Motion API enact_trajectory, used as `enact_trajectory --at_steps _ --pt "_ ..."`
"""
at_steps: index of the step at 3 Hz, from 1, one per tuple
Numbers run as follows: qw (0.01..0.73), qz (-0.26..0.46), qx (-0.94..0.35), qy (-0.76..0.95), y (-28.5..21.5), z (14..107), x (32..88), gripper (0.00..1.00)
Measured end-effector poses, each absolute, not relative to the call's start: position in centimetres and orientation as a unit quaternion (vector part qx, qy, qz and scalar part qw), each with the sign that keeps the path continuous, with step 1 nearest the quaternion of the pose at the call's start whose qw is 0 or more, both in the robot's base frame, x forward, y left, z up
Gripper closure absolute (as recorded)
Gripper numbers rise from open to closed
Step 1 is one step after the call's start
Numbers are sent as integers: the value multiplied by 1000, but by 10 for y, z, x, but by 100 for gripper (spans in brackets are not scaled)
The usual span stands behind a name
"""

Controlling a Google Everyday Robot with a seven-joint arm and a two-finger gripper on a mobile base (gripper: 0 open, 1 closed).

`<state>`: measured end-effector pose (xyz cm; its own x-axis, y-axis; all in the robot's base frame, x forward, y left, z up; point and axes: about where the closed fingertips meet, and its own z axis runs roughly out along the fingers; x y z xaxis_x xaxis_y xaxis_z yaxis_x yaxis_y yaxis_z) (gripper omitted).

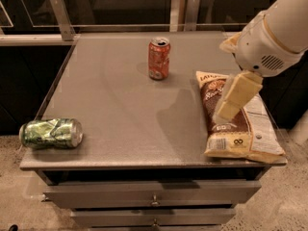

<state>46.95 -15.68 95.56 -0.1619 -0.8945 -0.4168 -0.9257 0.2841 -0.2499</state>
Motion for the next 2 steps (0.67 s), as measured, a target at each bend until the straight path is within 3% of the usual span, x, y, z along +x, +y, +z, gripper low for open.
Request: enact_trajectory --at_steps 2 --pt "331 85 -583 737 -82 941 534 0"
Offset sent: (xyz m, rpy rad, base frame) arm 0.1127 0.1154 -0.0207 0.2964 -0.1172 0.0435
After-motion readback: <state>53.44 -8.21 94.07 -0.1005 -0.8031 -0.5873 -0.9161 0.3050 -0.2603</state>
